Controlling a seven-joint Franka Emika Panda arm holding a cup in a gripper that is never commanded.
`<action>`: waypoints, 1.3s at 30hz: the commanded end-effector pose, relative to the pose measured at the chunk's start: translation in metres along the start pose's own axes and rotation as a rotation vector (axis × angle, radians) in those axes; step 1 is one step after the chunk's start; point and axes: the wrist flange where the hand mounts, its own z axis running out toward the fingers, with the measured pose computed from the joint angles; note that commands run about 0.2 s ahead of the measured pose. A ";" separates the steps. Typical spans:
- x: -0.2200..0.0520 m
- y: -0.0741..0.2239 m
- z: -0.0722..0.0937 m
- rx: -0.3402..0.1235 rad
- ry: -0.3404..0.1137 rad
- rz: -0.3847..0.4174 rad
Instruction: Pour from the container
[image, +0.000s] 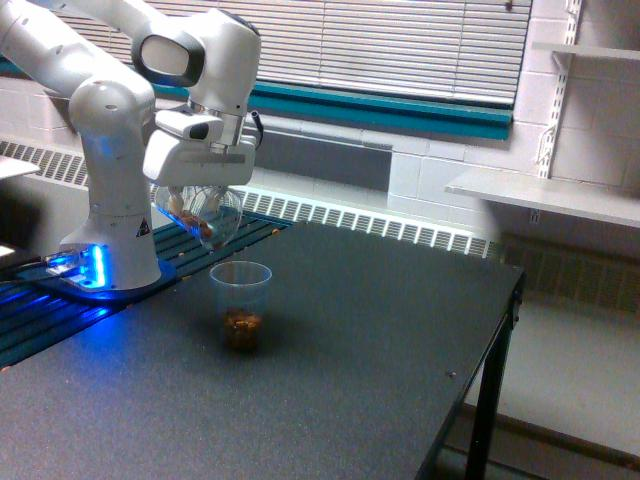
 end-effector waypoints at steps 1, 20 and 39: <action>-0.003 -0.003 0.007 -0.031 0.000 -0.012; 0.002 -0.016 0.008 -0.065 0.000 -0.053; 0.013 -0.025 0.008 -0.072 0.012 -0.055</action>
